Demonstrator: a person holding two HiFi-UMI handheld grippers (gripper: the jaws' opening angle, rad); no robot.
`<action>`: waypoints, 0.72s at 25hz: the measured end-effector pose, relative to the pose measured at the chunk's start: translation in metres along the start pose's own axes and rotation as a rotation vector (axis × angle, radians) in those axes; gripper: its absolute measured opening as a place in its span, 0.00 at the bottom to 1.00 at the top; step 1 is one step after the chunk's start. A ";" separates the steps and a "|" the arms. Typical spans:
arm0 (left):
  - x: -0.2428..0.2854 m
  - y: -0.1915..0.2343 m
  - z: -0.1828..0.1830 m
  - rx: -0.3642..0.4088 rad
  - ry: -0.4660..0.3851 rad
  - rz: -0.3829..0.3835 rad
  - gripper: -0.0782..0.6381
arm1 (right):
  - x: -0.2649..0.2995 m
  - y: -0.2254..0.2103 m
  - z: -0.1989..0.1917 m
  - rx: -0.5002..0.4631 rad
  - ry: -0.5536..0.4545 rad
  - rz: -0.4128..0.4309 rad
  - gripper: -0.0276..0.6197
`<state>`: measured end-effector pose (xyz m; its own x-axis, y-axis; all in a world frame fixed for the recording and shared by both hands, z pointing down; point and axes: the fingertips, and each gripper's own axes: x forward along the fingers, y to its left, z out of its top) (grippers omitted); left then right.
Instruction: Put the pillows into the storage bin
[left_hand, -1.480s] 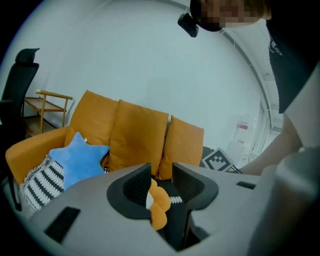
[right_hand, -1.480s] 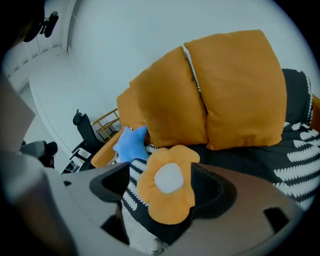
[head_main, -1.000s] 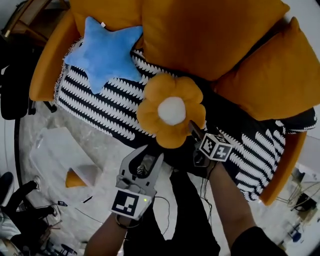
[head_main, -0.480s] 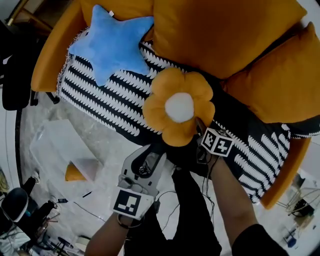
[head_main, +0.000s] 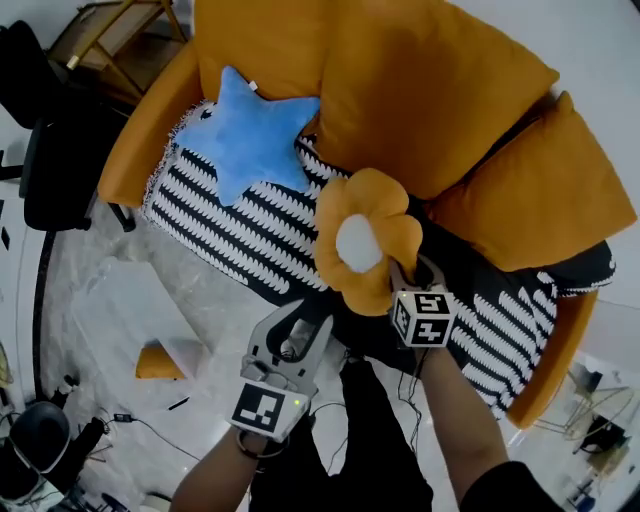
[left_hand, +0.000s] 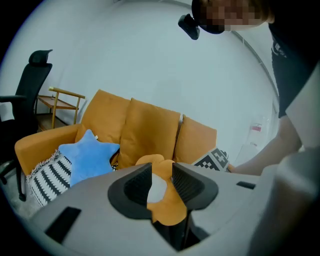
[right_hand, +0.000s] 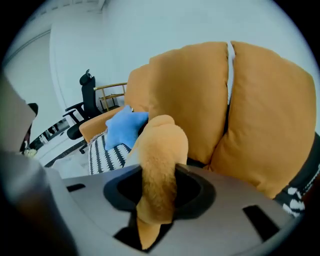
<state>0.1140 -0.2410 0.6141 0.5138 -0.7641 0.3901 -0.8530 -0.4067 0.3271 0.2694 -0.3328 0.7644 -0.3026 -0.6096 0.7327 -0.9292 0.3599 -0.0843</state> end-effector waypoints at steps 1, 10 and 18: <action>-0.004 0.001 0.009 0.011 -0.014 0.001 0.28 | -0.007 0.004 0.012 -0.033 -0.017 -0.001 0.27; -0.069 -0.004 0.096 0.046 -0.114 0.056 0.28 | -0.110 0.052 0.122 -0.162 -0.197 0.027 0.26; -0.128 -0.001 0.162 0.107 -0.222 0.104 0.28 | -0.193 0.108 0.209 -0.310 -0.359 0.079 0.26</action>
<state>0.0348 -0.2238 0.4245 0.4003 -0.8909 0.2148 -0.9111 -0.3617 0.1977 0.1825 -0.3239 0.4729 -0.4745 -0.7579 0.4477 -0.8100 0.5750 0.1151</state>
